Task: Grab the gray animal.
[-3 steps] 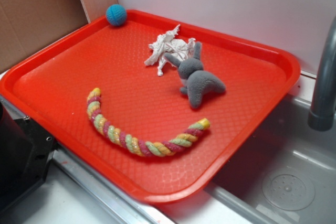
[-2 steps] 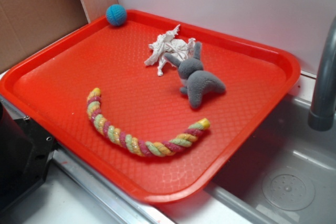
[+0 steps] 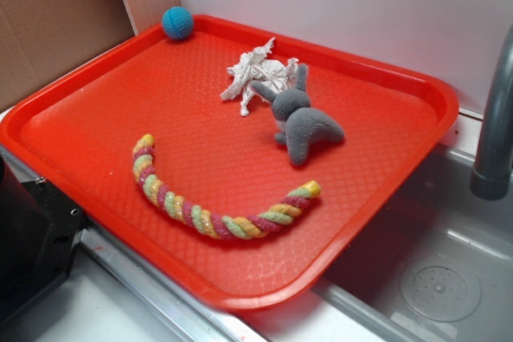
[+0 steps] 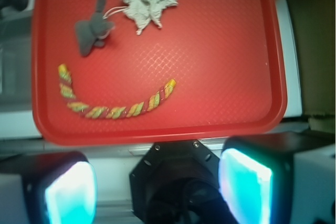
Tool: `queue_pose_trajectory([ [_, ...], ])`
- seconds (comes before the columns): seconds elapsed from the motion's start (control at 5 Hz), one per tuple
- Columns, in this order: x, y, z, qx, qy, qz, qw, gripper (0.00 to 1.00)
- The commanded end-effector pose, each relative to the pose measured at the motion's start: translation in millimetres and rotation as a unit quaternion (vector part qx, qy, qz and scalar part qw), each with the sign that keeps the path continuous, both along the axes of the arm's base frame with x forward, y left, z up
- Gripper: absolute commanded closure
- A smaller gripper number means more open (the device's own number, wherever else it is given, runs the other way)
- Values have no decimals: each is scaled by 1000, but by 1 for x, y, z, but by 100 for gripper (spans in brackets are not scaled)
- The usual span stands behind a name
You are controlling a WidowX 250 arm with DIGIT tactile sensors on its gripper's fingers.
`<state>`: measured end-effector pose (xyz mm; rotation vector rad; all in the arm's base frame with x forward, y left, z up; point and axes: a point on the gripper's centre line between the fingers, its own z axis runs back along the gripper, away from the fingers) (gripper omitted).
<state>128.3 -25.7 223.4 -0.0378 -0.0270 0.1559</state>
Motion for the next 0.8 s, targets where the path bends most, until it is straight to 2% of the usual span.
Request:
queue_pose_trajectory([
  [0.0, 43, -9, -10, -16, -40, 210, 977, 0],
  [0.2, 79, -20, -37, -20, -51, 294, 954, 0],
  [0.4, 111, -31, -67, -9, -63, 336, 940, 0],
  [0.6, 130, -39, -99, 6, -77, 361, 929, 0],
])
